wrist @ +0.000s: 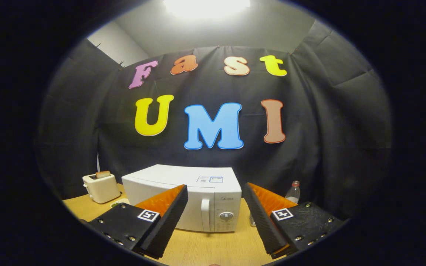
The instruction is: Open the microwave, put the food inside, and close the microwave door.
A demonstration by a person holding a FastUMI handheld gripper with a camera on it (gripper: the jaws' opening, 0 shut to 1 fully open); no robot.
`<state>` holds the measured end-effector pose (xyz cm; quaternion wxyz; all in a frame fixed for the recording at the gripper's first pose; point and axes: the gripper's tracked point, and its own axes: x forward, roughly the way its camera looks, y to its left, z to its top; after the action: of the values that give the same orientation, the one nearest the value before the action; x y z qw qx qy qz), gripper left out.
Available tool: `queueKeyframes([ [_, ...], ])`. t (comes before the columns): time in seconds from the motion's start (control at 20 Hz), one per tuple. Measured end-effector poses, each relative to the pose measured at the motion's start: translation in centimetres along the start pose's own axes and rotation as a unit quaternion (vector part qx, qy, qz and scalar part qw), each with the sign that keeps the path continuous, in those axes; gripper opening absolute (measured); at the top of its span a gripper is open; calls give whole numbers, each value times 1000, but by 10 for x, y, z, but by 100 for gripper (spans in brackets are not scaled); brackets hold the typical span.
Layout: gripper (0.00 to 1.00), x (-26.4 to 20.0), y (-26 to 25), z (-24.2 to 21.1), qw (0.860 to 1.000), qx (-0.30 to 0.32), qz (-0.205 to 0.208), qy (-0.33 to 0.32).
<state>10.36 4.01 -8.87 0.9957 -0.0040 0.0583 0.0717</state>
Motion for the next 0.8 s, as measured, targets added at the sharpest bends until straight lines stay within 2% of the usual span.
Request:
queueKeyframes([
  [0.35,95,61,12,-54,999,11,12,42],
  [0.8,93,115,28,-147,989,-5,27,143],
])
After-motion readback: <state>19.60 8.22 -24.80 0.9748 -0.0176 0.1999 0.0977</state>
